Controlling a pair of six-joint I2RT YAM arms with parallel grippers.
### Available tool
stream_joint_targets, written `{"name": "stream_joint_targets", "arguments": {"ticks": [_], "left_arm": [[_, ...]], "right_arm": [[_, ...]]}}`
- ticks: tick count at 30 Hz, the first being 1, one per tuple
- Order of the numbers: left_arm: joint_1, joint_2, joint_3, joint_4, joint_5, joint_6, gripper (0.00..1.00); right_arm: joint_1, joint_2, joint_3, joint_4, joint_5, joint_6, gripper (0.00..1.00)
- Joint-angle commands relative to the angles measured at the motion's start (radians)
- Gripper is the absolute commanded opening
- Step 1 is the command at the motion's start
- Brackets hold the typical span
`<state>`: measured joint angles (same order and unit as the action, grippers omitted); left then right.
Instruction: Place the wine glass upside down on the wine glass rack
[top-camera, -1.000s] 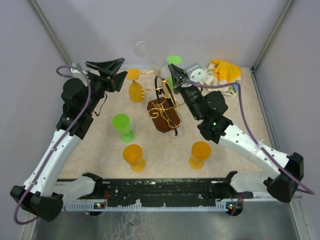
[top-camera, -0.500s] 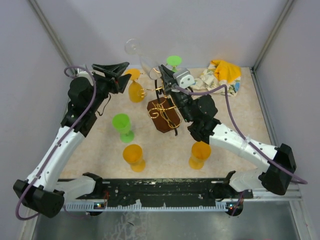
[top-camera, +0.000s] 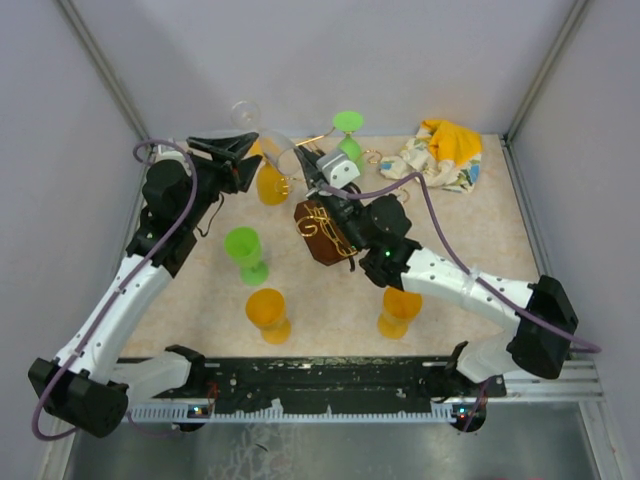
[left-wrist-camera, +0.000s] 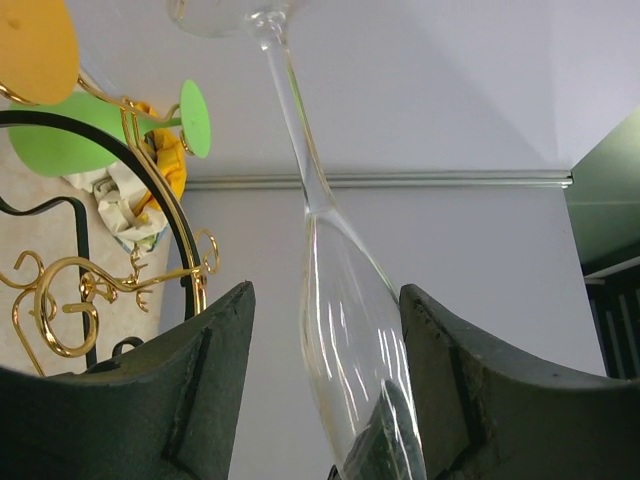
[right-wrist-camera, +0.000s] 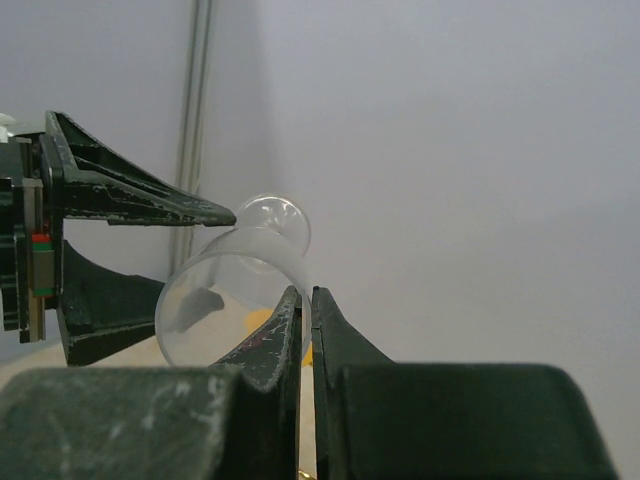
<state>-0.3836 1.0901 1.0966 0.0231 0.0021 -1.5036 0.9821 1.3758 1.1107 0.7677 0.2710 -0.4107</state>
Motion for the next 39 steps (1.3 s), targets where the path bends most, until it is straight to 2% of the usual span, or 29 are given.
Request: {"name": "stream_joint_targets", "arguments": {"ticks": [1,7,17,30,34,39], "left_arm": [[0.006,-0.010,-0.011,0.029,-0.031,-0.016,0.65],[0.006,0.006,-0.044,0.088,-0.056,-0.031,0.63],[0.014,-0.010,-0.050,0.096,-0.130,0.018,0.53],[0.026,0.002,-0.058,0.165,-0.128,0.079,0.15],[0.037,0.004,-0.053,0.223,-0.104,0.203,0.04],[0.060,-0.022,-0.092,0.380,-0.084,0.381,0.00]], "right_arm": [[0.030,-0.020,0.033,0.108,-0.018,-0.019,0.00],[0.059,-0.035,0.008,0.114,-0.025,-0.022,0.00],[0.086,-0.022,-0.001,0.104,-0.013,-0.053,0.00],[0.105,-0.027,-0.031,0.093,0.013,-0.075,0.00],[0.106,-0.043,-0.039,0.081,0.024,-0.076,0.02],[0.106,-0.088,-0.062,0.046,0.037,-0.077,0.05]]}}
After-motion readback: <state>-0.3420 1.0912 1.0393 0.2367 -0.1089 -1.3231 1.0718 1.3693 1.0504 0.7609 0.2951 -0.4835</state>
